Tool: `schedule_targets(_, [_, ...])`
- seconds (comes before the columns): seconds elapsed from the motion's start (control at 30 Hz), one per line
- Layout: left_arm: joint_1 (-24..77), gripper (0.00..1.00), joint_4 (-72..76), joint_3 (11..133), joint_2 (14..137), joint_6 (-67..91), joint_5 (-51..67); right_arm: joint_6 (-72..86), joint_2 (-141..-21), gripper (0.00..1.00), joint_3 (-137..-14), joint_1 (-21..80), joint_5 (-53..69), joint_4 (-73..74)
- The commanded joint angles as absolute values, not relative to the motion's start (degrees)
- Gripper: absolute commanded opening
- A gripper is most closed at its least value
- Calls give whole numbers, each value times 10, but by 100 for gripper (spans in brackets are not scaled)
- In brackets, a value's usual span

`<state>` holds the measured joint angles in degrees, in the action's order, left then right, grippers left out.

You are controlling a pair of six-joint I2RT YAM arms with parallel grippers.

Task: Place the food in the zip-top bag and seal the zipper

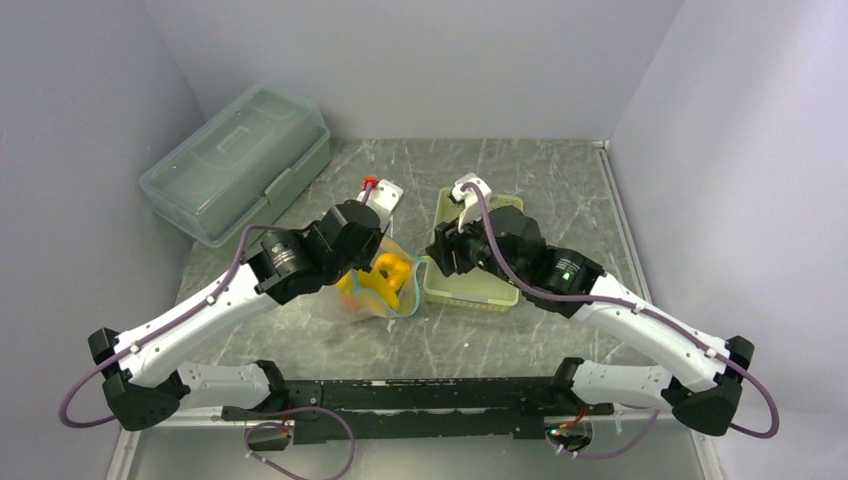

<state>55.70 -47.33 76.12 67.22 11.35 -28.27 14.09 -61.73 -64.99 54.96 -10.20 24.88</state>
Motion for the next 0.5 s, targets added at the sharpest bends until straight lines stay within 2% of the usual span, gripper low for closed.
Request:
schedule_targets(0.0, [559, 0, -478, 797, 650, 99, -234, 24, -584, 56, -668, 551, -91, 275])
schedule_targets(0.47, [559, 0, -509, 820, 632, 90, -155, -88, -511, 62, -633, 551, 41, 320])
